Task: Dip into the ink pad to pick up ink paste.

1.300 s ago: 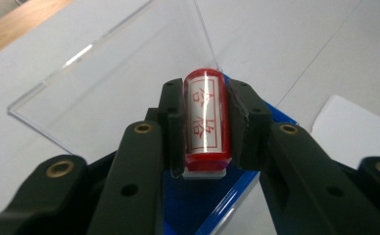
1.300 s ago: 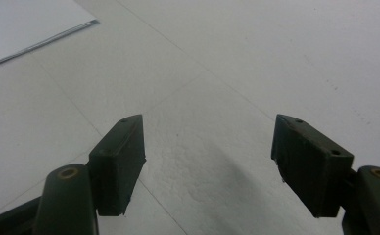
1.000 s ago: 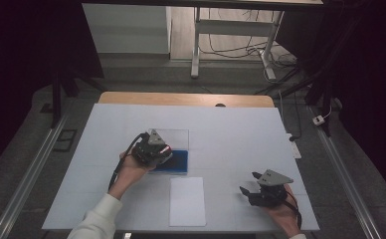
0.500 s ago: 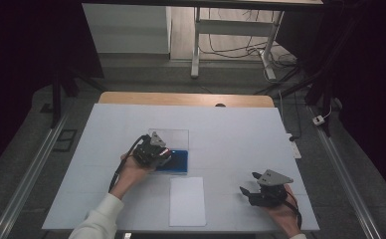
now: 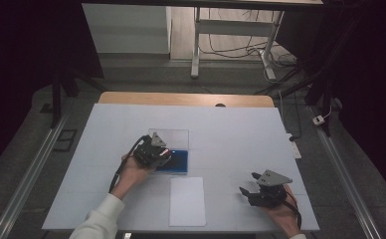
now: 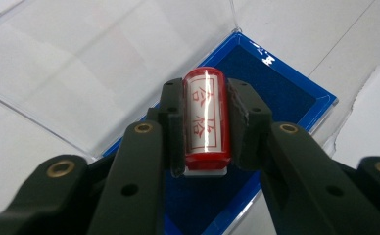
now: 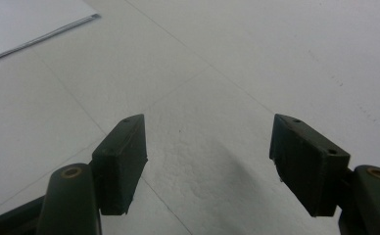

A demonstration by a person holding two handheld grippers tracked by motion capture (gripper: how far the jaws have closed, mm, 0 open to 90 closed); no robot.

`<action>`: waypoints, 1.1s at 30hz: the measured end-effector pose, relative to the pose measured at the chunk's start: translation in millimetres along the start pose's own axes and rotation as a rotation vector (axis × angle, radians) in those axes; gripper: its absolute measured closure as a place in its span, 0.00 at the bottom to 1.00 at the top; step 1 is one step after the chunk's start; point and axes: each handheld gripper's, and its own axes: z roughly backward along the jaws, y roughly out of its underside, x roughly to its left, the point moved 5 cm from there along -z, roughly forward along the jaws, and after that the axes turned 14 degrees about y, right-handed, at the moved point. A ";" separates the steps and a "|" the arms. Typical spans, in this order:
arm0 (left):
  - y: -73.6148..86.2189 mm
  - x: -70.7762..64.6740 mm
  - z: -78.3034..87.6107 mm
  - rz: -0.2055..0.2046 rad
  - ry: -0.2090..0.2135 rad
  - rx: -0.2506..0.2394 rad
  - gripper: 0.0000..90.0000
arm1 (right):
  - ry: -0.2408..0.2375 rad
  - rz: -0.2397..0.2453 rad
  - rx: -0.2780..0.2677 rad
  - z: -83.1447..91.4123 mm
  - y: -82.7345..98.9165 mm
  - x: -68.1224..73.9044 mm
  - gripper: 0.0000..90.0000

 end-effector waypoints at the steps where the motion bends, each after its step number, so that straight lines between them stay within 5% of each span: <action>1: -0.2 -0.2 -0.1 0.000 -0.003 0.003 0.78 | 0.000 -0.003 0.000 -0.1 -0.1 0.4 0.33; 20: 2.8 -4.8 -5.6 -0.039 -0.047 0.008 0.79 | 0.003 0.004 0.004 -0.2 -2.7 3.6 0.33; 33: 5.5 1.3 -4.5 0.001 0.001 -0.029 0.79 | 0.002 0.002 0.002 0.2 -2.3 2.8 0.33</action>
